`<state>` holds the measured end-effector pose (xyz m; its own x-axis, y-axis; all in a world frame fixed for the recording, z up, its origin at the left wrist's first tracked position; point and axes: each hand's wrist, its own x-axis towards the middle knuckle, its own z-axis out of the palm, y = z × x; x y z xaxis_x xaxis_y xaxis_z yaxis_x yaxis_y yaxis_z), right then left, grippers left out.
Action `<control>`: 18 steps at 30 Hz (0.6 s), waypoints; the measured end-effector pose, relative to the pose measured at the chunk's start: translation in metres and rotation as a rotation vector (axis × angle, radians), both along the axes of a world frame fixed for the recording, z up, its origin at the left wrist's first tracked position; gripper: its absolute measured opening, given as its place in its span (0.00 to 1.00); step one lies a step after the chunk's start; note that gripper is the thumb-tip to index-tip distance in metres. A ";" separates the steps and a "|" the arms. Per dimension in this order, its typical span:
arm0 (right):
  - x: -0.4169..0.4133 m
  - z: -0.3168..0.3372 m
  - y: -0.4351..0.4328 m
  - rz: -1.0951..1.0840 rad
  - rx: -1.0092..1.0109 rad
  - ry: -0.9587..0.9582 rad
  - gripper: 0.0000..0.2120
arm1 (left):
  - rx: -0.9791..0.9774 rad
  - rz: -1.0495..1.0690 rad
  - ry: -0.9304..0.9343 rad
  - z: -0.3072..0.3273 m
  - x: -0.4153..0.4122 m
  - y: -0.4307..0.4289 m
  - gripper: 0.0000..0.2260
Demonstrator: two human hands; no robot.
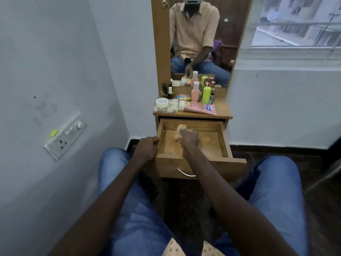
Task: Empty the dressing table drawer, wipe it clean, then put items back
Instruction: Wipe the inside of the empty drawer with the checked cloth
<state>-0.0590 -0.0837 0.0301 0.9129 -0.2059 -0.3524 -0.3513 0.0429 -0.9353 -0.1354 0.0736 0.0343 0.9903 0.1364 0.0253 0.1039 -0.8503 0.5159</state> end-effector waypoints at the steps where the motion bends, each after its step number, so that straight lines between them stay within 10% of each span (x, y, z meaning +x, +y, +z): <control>1: 0.005 -0.002 0.009 0.040 0.016 0.021 0.12 | -0.017 0.010 -0.005 0.000 0.001 0.000 0.20; 18: 0.048 -0.008 0.057 0.521 -0.123 0.098 0.21 | -0.149 0.064 -0.024 -0.014 0.007 0.000 0.24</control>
<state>-0.0106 -0.0269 0.0221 0.8692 0.2195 -0.4430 -0.3829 -0.2681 -0.8841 -0.1279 0.0737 0.0207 0.9788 0.2033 0.0232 0.1419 -0.7559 0.6391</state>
